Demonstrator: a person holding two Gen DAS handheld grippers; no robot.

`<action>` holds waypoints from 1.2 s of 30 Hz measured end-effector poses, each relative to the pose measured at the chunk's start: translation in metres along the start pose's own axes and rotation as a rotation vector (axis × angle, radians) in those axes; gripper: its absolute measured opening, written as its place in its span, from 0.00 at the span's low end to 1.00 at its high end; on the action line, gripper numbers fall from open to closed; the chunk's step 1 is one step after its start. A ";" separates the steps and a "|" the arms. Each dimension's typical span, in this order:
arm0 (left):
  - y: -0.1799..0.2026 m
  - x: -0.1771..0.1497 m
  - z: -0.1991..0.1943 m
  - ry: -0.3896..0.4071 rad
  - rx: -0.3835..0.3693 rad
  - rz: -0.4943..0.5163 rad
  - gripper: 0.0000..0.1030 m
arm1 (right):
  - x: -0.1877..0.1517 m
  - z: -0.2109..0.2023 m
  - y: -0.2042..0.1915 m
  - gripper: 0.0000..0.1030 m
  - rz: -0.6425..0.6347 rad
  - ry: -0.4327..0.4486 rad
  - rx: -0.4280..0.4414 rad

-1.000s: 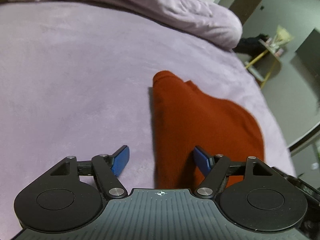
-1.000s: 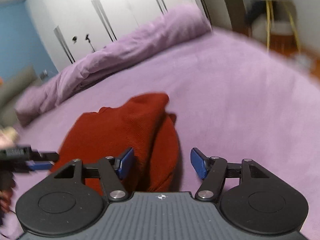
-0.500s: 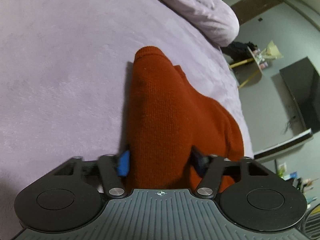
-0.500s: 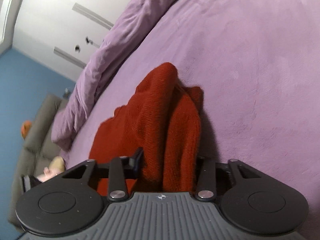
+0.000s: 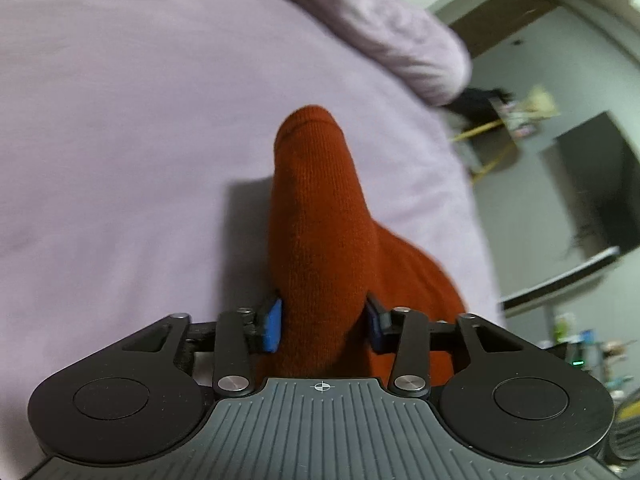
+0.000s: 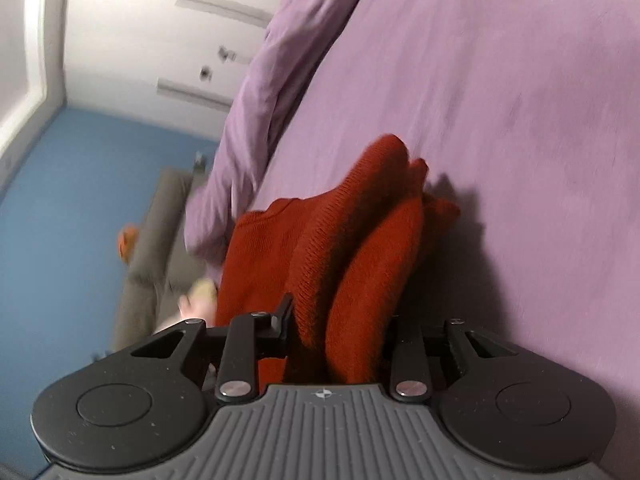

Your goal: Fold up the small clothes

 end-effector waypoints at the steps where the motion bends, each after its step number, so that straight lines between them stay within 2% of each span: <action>1: -0.008 -0.004 -0.006 0.004 0.052 0.006 0.50 | -0.011 0.003 -0.001 0.33 -0.045 -0.023 -0.062; 2: -0.016 -0.008 -0.012 0.010 0.126 0.031 0.50 | -0.017 0.002 -0.001 0.41 -0.081 -0.032 -0.144; 3: -0.020 -0.010 -0.019 0.020 0.188 0.059 0.51 | -0.020 -0.002 0.000 0.50 -0.112 -0.004 -0.252; 4: -0.020 -0.009 -0.024 0.036 0.228 0.078 0.53 | -0.019 -0.008 -0.002 0.51 -0.142 0.045 -0.335; 6: -0.013 -0.002 -0.030 0.095 0.251 0.104 0.59 | -0.014 -0.022 -0.019 0.50 -0.241 0.187 -0.492; 7: -0.005 0.002 -0.029 0.128 0.237 0.108 0.61 | -0.013 -0.023 -0.034 0.49 -0.300 0.237 -0.532; 9: 0.009 0.010 -0.017 0.162 0.225 0.113 0.64 | -0.017 -0.010 -0.062 0.40 -0.356 0.247 -0.488; 12: 0.027 0.018 0.014 0.197 0.244 0.148 0.67 | -0.026 0.046 -0.084 0.25 -0.420 0.140 -0.465; 14: 0.027 0.026 0.042 0.213 0.328 0.183 0.67 | -0.022 0.077 -0.081 0.24 -0.458 0.117 -0.524; 15: 0.023 0.027 0.053 0.215 0.377 0.195 0.68 | -0.019 0.091 -0.075 0.18 -0.478 0.111 -0.570; 17: 0.014 0.033 0.078 0.223 0.417 0.227 0.72 | -0.012 0.105 -0.060 0.14 -0.515 0.113 -0.644; 18: 0.007 0.033 0.083 0.229 0.428 0.215 0.78 | -0.008 0.107 -0.053 0.10 -0.533 0.124 -0.657; 19: -0.002 0.033 0.085 0.238 0.425 0.190 0.79 | -0.005 0.107 -0.047 0.09 -0.563 0.146 -0.667; 21: -0.013 0.038 0.090 0.252 0.415 0.151 0.79 | -0.003 0.111 -0.040 0.09 -0.587 0.174 -0.649; 25: -0.020 0.037 0.092 0.289 0.409 0.175 0.80 | 0.002 0.112 -0.027 0.08 -0.568 0.222 -0.595; 29: -0.017 0.034 0.083 0.272 0.428 0.175 0.80 | 0.002 0.107 -0.030 0.09 -0.563 0.235 -0.570; 31: -0.013 0.027 0.072 0.252 0.417 0.168 0.80 | -0.005 0.096 -0.036 0.15 -0.548 0.219 -0.557; 33: -0.013 0.013 0.051 0.234 0.385 0.140 0.80 | -0.022 0.079 -0.047 0.31 -0.582 0.215 -0.563; 36: -0.013 -0.013 0.015 0.247 0.356 0.135 0.80 | -0.057 0.040 -0.057 0.33 -0.642 0.242 -0.547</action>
Point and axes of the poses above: each gripper's, at about its wrist camera, not at the fingertips, and z roughly the way its jaws point, y to its right, x to its top, the point moved 7 cm from there along z, roughly the way its jaws point
